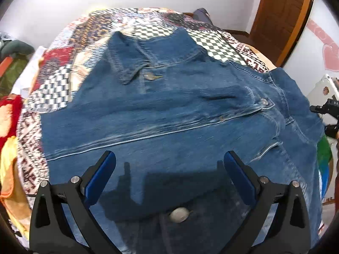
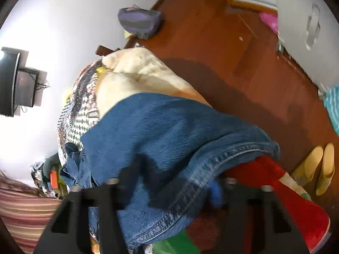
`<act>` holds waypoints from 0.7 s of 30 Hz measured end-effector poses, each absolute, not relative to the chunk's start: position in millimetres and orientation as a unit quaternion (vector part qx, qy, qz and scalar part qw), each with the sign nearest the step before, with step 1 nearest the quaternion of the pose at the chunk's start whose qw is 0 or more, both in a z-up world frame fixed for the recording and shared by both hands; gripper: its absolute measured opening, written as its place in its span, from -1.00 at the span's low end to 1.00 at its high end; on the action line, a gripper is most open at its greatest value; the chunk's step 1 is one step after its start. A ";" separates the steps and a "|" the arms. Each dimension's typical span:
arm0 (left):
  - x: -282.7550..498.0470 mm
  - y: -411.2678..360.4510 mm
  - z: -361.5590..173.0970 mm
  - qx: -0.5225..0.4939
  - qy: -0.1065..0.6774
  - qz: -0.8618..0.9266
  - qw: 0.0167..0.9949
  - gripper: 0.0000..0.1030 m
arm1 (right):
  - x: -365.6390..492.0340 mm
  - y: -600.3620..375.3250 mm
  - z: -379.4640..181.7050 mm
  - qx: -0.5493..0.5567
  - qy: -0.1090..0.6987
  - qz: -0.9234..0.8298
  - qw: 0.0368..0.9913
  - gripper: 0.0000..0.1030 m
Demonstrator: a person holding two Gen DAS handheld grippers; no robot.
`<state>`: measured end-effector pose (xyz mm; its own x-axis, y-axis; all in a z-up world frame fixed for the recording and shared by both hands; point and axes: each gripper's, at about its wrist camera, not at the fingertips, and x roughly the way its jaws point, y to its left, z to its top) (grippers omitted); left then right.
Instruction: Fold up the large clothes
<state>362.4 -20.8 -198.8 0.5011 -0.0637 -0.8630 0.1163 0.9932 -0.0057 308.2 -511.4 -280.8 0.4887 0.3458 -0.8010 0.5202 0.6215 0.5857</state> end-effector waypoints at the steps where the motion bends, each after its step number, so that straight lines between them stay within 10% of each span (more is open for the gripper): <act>1: 356.8 -15.7 -196.1 0.027 0.491 -0.050 0.869 0.99 | 309.1 -503.2 -265.8 0.401 0.492 -0.064 0.770 -0.48; 13: 313.9 35.1 -176.7 -0.018 0.469 -0.031 0.883 0.99 | 326.3 -377.3 -97.0 0.261 0.368 0.079 0.889 -0.64; 21: 288.2 72.6 -159.2 -0.042 0.443 -0.024 0.895 0.99 | 355.8 -231.7 -103.5 0.190 0.425 0.169 0.869 -0.64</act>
